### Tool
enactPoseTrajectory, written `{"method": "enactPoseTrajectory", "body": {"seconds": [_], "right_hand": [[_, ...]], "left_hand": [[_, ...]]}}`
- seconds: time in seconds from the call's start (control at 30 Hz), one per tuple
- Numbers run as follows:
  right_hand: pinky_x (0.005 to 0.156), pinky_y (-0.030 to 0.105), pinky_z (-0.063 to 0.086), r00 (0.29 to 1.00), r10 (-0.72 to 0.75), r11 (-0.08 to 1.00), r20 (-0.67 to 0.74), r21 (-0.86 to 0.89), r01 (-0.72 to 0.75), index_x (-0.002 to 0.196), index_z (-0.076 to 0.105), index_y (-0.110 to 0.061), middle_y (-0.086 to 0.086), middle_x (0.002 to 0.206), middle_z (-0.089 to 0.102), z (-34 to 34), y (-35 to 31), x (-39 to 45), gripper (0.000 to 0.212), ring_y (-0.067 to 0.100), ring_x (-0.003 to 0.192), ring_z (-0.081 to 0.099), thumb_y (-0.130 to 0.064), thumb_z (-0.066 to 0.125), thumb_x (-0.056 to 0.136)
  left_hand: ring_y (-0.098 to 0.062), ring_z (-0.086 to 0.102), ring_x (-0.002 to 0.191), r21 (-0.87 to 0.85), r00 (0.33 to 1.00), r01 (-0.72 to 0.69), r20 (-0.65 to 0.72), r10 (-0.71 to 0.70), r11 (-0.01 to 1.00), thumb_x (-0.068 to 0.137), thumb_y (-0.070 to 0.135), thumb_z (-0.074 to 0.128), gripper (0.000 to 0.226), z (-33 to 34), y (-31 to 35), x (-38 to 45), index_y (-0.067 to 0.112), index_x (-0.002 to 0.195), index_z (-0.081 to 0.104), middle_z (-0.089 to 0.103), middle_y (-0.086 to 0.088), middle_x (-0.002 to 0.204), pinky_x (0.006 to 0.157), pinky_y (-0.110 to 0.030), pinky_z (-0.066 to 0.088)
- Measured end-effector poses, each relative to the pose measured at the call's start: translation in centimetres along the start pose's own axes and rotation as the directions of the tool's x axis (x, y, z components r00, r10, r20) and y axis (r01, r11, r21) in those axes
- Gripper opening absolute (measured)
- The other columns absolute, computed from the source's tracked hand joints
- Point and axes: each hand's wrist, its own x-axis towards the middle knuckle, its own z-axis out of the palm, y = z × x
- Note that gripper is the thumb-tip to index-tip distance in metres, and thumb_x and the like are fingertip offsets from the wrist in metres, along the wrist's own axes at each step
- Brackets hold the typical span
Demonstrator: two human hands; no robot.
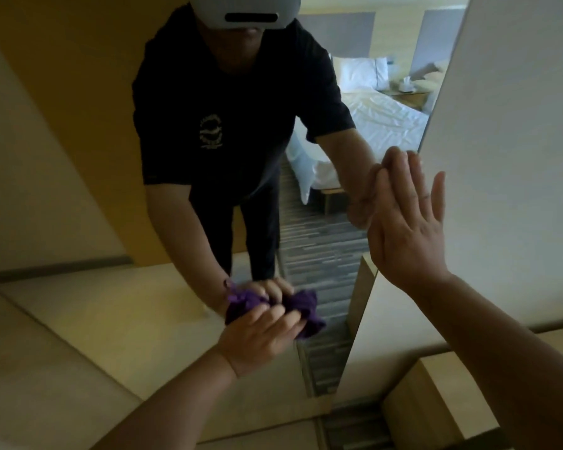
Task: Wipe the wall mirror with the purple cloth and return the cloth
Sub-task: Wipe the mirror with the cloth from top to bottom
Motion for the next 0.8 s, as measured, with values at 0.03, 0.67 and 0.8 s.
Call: {"method": "enactPoseTrajectory", "body": {"seconds": [0.03, 0.67, 0.8], "right_hand": [[0.119, 0.062, 0.007, 1.000, -0.003, 1.000, 0.001, 0.002, 0.003, 0.151, 0.028, -0.005, 0.016, 0.159, 0.019, 0.0, 0.0, 0.0, 0.049, 0.032, 0.150, 0.007, -0.019, 0.035, 0.105], [0.122, 0.056, 0.001, 0.907, 0.340, 0.939, 0.247, -0.035, -0.343, 0.158, 0.004, -0.013, 0.013, 0.166, -0.001, -3.6, 5.8, 0.5, 0.061, 0.025, 0.152, -0.010, -0.022, 0.030, 0.104], [0.122, 0.056, 0.002, 0.912, 0.309, 0.951, 0.268, -0.067, -0.303, 0.157, 0.008, -0.012, 0.010, 0.166, 0.000, -3.2, 7.1, -0.5, 0.061, 0.021, 0.151, -0.011, -0.019, 0.034, 0.102]], "left_hand": [[-0.019, 0.054, 0.107, -0.011, 0.999, -0.003, 0.036, 0.003, 1.000, 0.096, 0.025, 0.057, 0.036, 0.6, 1.0, -1.0, 0.025, 0.132, 0.062, 0.054, 0.002, 0.127, 0.096, -0.037, 0.036], [-0.027, 0.061, 0.101, -0.004, 0.812, 0.400, -0.462, -0.356, 0.917, 0.096, 0.010, 0.064, 0.028, -12.0, -13.4, 25.4, 0.023, 0.120, 0.072, 0.069, -0.005, 0.114, 0.086, -0.042, 0.045], [-0.025, 0.065, 0.093, 0.096, 0.821, 0.393, -0.484, -0.302, 0.914, 0.097, 0.012, 0.063, 0.026, -10.3, -11.8, 25.2, 0.023, 0.119, 0.073, 0.071, -0.003, 0.110, 0.083, -0.040, 0.046]]}}
